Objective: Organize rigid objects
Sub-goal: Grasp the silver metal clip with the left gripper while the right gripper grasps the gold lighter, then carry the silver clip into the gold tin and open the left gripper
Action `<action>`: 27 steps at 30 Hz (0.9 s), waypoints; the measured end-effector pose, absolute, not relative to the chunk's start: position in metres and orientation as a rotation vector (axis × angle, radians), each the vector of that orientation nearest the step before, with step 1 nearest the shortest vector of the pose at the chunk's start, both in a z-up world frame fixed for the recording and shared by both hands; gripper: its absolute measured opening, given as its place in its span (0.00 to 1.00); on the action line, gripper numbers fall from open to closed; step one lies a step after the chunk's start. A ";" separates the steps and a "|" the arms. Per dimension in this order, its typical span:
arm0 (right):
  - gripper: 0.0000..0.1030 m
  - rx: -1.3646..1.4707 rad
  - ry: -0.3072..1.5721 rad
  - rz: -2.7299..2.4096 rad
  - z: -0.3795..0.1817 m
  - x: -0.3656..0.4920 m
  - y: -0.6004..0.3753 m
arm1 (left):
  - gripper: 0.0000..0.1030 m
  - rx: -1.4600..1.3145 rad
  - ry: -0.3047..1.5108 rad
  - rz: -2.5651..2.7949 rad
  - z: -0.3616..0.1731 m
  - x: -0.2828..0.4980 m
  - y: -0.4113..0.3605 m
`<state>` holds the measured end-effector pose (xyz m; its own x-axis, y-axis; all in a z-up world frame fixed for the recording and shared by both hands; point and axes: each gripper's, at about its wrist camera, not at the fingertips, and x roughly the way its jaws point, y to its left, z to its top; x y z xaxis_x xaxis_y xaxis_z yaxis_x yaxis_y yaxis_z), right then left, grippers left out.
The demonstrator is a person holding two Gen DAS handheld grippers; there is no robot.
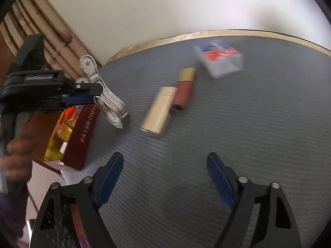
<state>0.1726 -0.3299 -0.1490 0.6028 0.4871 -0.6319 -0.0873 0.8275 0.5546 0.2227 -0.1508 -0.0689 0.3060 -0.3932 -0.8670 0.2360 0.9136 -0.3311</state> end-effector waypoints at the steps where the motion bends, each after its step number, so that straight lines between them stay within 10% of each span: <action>1: 0.70 0.506 0.872 0.339 -0.147 0.182 -0.325 | 0.34 -0.159 1.178 -0.415 -0.062 0.219 -0.148; 16: 0.57 0.584 0.970 0.268 -0.153 0.238 -0.288 | 0.34 -0.221 1.031 -0.277 0.005 0.163 -0.027; 27: 0.29 0.489 0.995 0.215 -0.155 0.255 -0.260 | 0.34 -0.226 1.127 -0.189 -0.035 0.154 0.011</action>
<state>0.2548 -0.2602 -0.1554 0.5346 0.3907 -0.7494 0.0465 0.8718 0.4877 0.1537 0.0114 -0.0350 0.4179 -0.2626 -0.8697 0.0354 0.9613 -0.2733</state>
